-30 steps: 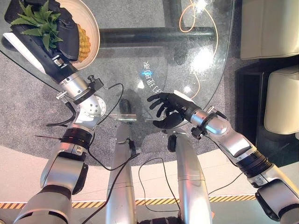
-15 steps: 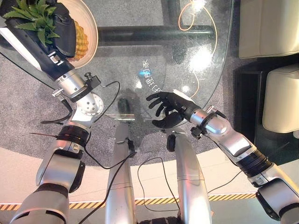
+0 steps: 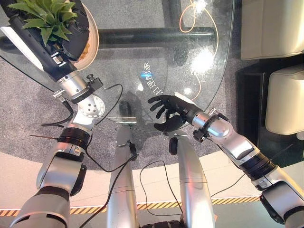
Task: Pick up the fruit to the plate
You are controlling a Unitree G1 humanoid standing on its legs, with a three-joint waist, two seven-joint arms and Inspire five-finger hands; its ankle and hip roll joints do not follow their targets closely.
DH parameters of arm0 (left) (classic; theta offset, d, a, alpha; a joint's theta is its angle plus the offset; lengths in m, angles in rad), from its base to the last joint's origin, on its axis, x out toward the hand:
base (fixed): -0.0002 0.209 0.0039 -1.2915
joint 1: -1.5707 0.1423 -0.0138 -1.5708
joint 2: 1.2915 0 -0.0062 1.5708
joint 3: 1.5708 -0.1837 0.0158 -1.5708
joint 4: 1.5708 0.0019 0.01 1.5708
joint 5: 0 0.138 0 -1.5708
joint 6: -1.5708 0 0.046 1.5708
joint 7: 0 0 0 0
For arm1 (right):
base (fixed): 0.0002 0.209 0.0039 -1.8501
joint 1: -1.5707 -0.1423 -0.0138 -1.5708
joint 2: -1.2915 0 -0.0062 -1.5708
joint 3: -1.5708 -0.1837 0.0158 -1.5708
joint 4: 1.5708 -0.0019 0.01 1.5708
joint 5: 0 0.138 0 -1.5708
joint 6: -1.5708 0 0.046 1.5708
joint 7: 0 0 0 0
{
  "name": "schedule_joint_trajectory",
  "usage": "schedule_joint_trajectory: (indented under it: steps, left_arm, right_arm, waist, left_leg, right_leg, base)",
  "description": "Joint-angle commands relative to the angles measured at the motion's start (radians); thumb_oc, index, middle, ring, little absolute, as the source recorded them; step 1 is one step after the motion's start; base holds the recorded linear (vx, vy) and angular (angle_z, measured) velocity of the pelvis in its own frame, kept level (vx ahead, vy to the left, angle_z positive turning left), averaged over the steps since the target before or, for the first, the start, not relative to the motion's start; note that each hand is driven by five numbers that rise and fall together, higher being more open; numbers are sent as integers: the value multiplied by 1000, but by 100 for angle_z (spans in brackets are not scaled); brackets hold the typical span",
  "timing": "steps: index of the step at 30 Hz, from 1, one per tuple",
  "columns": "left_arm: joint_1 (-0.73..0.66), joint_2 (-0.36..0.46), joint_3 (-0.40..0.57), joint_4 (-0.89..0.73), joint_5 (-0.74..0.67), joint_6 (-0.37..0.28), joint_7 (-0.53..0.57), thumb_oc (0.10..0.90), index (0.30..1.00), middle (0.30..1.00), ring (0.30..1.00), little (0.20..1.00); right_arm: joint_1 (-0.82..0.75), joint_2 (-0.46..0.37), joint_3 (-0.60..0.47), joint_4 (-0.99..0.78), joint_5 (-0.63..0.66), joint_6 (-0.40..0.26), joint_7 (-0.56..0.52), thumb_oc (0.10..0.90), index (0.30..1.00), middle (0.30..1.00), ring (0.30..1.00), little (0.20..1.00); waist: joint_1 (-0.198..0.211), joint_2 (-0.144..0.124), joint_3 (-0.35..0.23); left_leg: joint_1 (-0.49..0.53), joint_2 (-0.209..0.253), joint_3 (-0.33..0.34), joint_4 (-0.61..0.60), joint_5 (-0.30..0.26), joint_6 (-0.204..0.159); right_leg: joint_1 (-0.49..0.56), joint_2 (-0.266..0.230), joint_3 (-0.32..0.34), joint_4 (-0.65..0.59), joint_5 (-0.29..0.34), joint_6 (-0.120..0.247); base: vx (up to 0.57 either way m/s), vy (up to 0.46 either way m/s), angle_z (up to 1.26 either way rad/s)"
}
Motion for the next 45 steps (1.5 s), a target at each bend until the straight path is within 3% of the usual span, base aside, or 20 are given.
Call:
schedule_joint_trajectory:
  steps: [1,33,45]
  left_arm:
    - [-37,25,17,-52,0,-57,17,800,900,900,900,900]
    - [99,35,98,-178,49,-40,-21,800,900,900,900,900]
    - [155,32,130,-231,-27,-72,-126,800,900,900,900,900]
  right_arm:
    - [53,40,38,-11,4,-1,-12,800,900,900,900,900]
    - [142,70,-7,-67,-72,43,28,800,900,900,900,900]
    - [175,81,-21,-76,-91,42,35,800,900,900,900,900]
  waist:
    - [29,-15,-19]
    - [55,11,-19]
    - [64,18,-19]
  left_leg:
    - [42,-77,98,151,-172,50]
    - [165,-58,105,165,-204,58]
    - [213,-57,102,153,-207,62]
  right_leg:
    - [48,65,-20,-215,201,21]
    - [163,40,-28,-178,148,13]
    - [212,39,-24,-184,142,17]
  base:
    - [0,0,0]
    - [3,-15,1]
    - [-1,-6,0]
